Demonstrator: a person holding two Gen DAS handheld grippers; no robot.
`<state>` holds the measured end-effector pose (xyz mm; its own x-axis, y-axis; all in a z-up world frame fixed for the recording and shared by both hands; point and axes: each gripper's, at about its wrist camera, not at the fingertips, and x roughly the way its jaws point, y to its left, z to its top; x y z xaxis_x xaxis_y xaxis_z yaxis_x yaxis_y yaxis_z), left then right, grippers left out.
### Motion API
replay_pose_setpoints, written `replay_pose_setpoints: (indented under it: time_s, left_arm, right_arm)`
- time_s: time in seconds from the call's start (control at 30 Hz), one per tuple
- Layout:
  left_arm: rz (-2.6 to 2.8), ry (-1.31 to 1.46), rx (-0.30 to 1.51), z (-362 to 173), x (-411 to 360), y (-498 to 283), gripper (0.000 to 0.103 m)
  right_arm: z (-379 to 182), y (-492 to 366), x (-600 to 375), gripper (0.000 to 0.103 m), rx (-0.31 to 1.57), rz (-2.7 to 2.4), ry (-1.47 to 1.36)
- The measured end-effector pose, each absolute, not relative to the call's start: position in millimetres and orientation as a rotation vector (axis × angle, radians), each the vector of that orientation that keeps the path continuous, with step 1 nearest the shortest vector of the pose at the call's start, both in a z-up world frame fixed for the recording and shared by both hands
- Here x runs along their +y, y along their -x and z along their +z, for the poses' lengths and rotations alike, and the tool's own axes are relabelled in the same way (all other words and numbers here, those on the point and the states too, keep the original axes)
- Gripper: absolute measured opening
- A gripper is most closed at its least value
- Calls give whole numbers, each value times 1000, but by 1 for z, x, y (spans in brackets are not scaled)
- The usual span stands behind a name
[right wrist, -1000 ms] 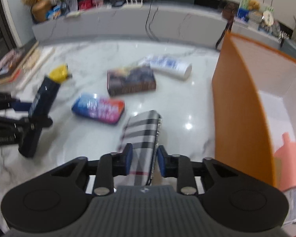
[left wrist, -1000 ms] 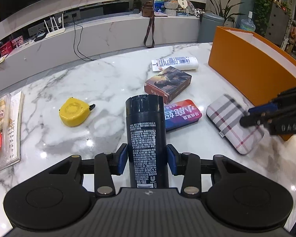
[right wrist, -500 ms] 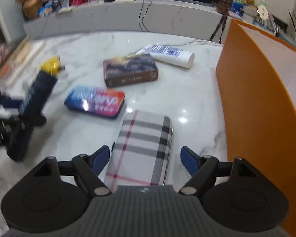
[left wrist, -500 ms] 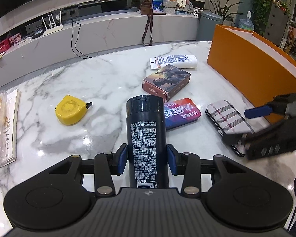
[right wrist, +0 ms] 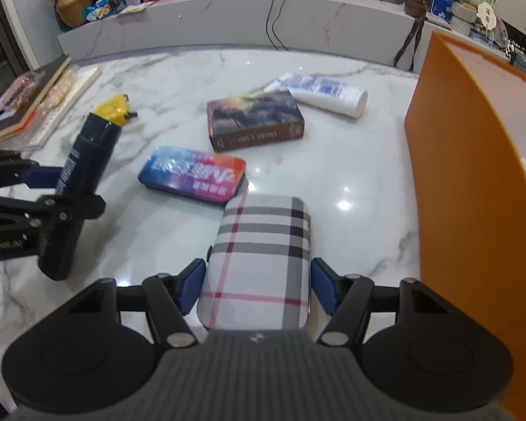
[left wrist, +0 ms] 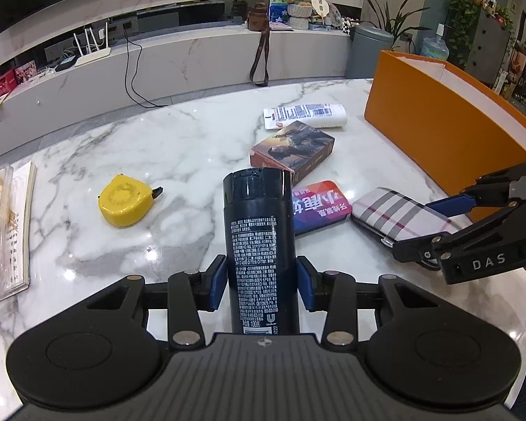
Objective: Organize rigid objects
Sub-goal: 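Lift and carry the black bottle and plaid case over the orange box with both tools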
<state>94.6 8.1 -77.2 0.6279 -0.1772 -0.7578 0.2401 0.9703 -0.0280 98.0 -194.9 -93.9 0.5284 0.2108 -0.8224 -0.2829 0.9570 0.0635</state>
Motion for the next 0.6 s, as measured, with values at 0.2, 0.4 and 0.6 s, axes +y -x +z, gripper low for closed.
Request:
replay_pose_setpoints:
  time_s: [0.2,0.4,0.6]
  left_arm:
    - [-237,-78,857,-75,6,-95,47]
    - [-238,-79,856,-74,6,-95,47]
    - [-239,-75,859,-74,5,-96,47]
  right_arm:
    - [-86,-96,-194,65,967,308,86]
    - [-76,-93,-200,64,954,309,65]
    - [-71,-95,-204,64,955,304,64]
